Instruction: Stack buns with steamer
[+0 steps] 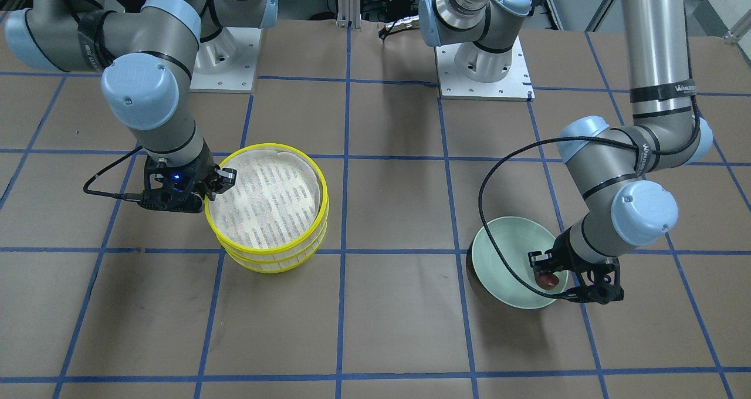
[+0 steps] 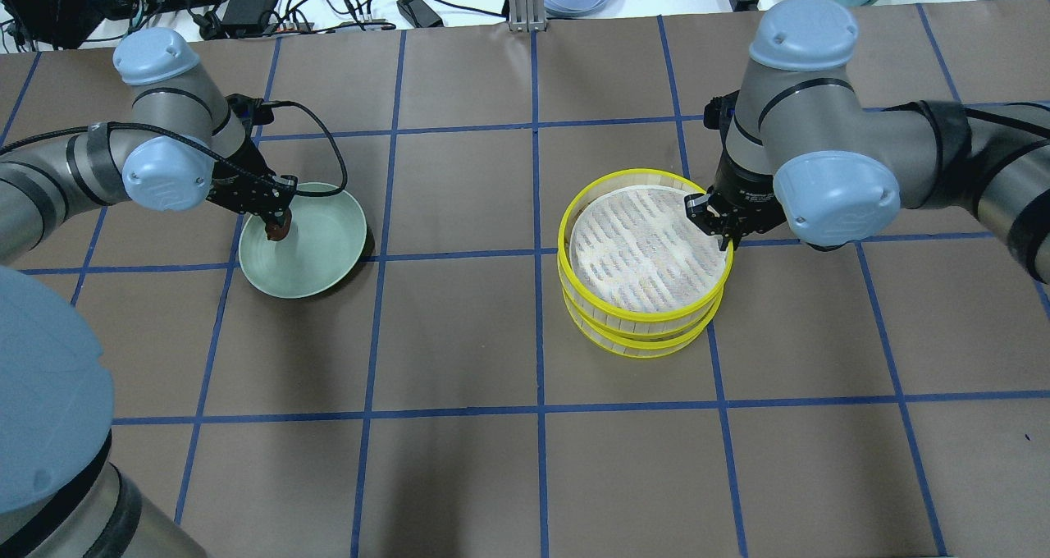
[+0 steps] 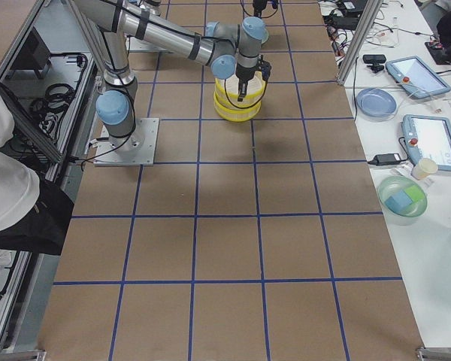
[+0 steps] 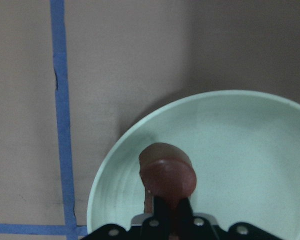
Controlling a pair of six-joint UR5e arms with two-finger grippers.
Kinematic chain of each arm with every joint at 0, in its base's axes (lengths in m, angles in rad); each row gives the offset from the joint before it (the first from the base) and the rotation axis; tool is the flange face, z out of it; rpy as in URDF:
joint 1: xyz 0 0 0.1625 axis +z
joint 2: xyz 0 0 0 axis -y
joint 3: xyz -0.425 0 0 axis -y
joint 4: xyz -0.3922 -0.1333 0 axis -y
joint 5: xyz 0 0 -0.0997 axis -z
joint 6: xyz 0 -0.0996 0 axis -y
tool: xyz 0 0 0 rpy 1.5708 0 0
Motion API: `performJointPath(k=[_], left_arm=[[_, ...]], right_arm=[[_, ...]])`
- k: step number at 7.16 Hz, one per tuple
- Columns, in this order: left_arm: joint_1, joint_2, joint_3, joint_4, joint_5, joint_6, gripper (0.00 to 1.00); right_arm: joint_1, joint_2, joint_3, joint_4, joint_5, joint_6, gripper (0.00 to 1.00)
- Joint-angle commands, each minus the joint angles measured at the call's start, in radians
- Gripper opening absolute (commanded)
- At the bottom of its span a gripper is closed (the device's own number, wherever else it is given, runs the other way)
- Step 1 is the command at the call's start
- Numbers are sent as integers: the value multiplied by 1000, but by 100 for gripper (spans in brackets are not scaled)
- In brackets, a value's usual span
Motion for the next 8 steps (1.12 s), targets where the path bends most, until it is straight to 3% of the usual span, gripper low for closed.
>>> performJointPath(k=[1, 3, 8], left_arm=[[-3, 9, 7, 0, 1, -3, 1], [-25, 41, 13, -11, 0, -12, 1], [-136, 159, 97, -187, -2, -170, 1]], right_arm=[[-7, 2, 13, -3, -2, -30, 0], [-8, 6, 24, -3, -2, -30, 0], [-11, 9, 16, -45, 0, -15, 0]])
